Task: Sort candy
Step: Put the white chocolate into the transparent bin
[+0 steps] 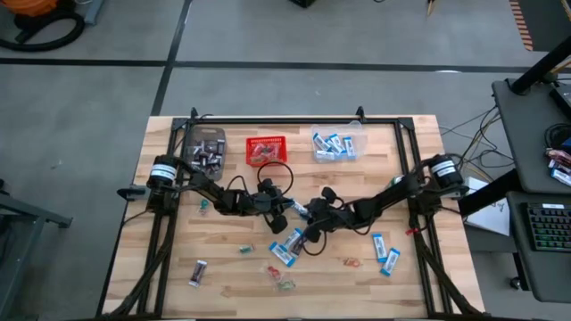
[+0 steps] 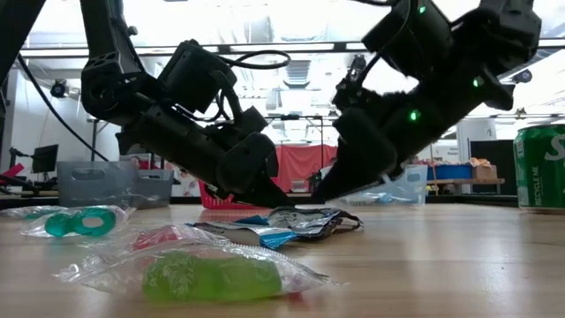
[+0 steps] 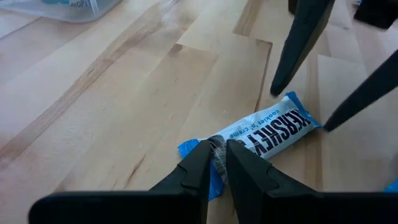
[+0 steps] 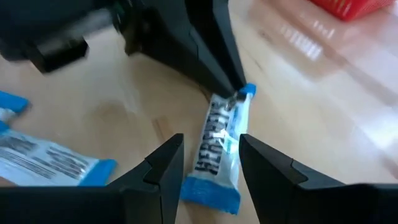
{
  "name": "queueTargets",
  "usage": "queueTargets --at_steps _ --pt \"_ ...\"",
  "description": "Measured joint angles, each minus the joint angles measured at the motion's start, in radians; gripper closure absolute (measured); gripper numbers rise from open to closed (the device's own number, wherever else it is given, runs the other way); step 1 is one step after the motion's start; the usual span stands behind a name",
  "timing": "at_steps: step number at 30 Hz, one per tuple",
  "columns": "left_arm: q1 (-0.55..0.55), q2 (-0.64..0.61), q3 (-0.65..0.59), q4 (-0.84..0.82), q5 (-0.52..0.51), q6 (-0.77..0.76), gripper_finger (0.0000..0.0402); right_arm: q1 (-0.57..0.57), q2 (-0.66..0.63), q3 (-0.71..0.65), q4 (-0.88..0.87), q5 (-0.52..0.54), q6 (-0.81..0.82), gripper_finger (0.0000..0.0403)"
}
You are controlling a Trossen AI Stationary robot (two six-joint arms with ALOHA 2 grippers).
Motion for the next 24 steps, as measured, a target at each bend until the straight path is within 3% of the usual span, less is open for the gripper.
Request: queueTargets --at_steps 11,20,24 --pt "-0.001 -0.001 0.000 -0.003 0.001 -0.004 0.0365 -0.012 0.113 0.002 0.032 0.016 0.019 0.0261" --pt "-0.021 -0.051 -0.004 -0.015 0.011 -0.003 0.0365 -0.013 0.115 0.003 0.033 0.004 0.008 0.0371" --pt "-0.024 -0.085 -0.003 -0.012 0.021 0.007 0.0365 -0.015 0.100 0.003 0.029 0.008 0.007 0.0390"
